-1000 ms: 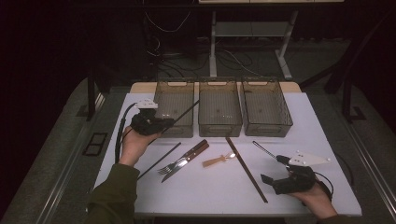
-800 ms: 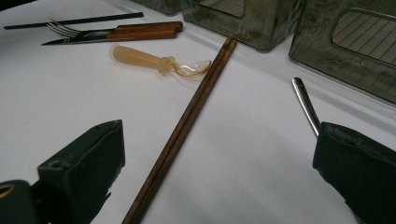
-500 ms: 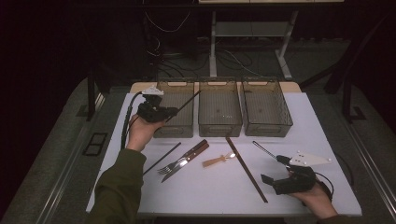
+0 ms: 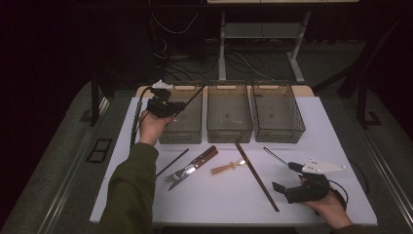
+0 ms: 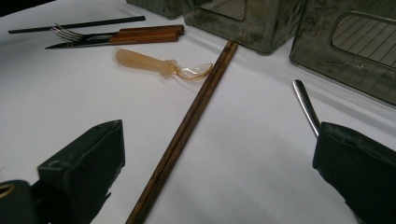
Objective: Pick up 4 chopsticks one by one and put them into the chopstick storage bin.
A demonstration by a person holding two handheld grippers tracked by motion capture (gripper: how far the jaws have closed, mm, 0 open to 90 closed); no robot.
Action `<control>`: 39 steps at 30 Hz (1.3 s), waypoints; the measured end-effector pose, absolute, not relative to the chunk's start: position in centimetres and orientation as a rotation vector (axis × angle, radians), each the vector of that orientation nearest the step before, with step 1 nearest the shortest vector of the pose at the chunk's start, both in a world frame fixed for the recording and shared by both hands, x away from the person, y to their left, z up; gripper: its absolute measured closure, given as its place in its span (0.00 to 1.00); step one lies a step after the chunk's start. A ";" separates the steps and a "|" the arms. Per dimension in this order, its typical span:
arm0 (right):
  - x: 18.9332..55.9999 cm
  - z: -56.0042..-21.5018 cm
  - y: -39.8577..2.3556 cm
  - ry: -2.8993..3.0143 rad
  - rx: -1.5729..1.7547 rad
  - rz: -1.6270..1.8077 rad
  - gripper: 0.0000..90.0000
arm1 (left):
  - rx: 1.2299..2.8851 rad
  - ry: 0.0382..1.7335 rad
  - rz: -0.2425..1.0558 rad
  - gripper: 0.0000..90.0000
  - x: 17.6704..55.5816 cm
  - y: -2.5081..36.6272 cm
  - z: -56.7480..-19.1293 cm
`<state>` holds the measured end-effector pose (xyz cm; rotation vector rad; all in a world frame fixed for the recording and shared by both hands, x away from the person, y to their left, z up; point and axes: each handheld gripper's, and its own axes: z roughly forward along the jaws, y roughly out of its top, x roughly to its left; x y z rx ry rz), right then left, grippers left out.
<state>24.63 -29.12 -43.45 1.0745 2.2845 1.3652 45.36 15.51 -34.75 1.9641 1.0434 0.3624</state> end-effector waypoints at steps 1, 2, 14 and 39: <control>24.6 -43.4 -29.1 2.282 1.074 1.367 0.03 | 1.957 1.051 0.368 0.95 45.6 15.6 -34.9; 24.6 -43.4 -29.2 2.280 1.074 1.369 0.03 | 1.950 1.060 0.373 0.95 45.8 15.6 -35.1; 24.6 -43.4 -29.2 2.282 1.073 1.374 0.03 | 1.905 1.174 0.422 0.95 47.6 16.8 -36.8; 24.5 -43.3 -29.2 2.278 1.069 1.376 0.03 | 1.970 1.202 0.485 0.87 48.3 16.2 -38.4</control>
